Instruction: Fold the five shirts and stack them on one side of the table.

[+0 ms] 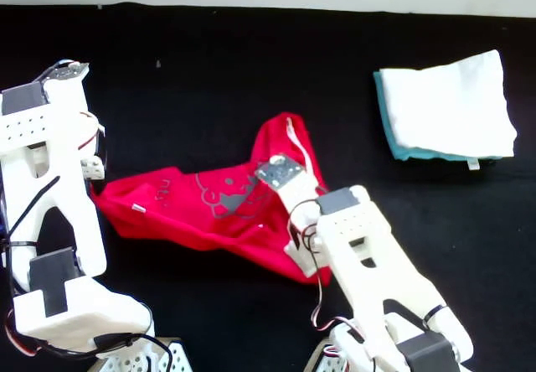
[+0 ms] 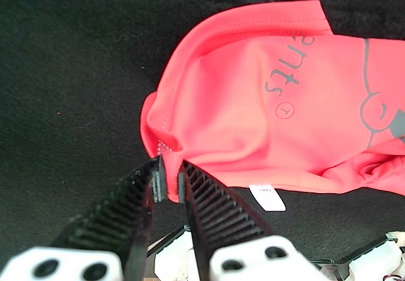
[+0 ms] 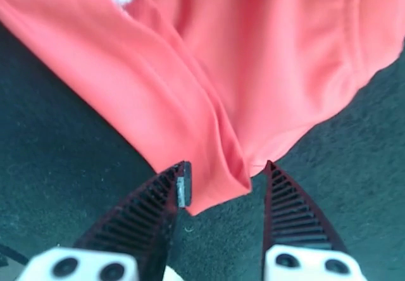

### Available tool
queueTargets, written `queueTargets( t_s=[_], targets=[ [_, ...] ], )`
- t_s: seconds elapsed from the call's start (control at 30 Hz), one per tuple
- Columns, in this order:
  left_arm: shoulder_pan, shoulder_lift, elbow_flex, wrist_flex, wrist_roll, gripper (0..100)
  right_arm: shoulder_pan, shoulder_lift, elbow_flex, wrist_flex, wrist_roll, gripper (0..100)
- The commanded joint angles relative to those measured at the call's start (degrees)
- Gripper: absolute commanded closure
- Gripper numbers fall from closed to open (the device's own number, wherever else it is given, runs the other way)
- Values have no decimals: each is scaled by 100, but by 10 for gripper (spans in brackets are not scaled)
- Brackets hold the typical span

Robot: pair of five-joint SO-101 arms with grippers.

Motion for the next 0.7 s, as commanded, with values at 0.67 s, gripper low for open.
queueTargets(
  t_s=[0.67],
  targets=[
    [75,-84,-75,-44,-26,990,-22,-224,66,-382,18,908]
  ],
)
